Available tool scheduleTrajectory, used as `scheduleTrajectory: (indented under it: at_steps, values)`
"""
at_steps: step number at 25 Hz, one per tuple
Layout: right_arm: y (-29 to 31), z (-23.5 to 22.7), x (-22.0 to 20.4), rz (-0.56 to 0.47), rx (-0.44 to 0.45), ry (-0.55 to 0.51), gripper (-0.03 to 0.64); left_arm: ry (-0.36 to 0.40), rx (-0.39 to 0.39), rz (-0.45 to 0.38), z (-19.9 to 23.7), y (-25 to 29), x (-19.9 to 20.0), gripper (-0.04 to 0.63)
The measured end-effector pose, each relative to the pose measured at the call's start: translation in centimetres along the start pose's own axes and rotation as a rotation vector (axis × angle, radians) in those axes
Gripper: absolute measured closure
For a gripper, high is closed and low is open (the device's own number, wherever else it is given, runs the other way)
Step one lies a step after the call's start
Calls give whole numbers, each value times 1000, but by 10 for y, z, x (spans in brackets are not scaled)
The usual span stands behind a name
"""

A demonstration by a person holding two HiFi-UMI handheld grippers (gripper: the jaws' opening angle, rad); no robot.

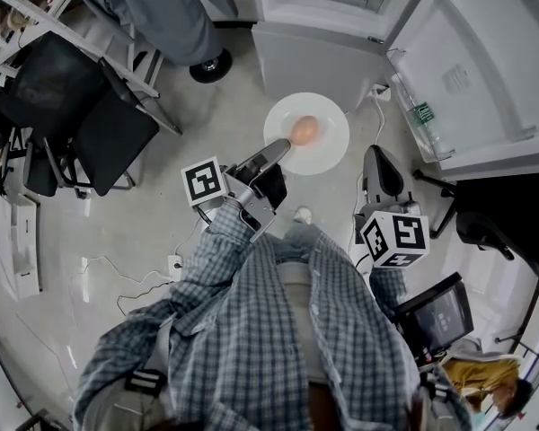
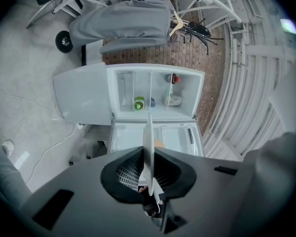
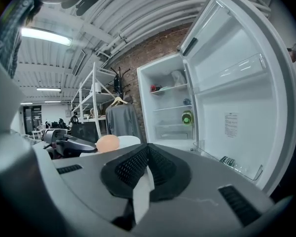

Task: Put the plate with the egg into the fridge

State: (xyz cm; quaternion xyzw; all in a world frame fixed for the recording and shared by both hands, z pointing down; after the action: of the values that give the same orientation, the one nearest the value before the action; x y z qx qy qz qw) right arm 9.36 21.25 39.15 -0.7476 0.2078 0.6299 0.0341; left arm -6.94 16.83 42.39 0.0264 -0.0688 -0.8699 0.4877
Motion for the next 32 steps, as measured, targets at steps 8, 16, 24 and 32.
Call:
scheduleTrajectory:
  at_steps: [8,16,24,32]
  values:
    - [8,-23,5,-3,14,-9,611,-16,-2,-31,0,19,5,558]
    - [5,-31,-1,11,12,2,611,-8,5,-31,-3,28,4,558]
    - [-4,-33,-6,26,2,7,611,-18,18,-21,2,30,-6,558]
    - [1,-43,-3,23,-13,5,611,-22,12,-10,2,41,-2,558]
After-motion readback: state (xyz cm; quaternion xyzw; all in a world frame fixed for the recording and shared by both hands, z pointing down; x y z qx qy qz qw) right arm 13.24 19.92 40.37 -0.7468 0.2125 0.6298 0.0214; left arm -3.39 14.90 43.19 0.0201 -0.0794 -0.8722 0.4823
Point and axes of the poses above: the fingertips, and each gripper's own axes: y forward along the fingers, z to its left, x out of its top, the point moved 1 cm from there along -y, backward along the fingers, and after that the axes turned 10 degrees about x, right-handed, at the moved point
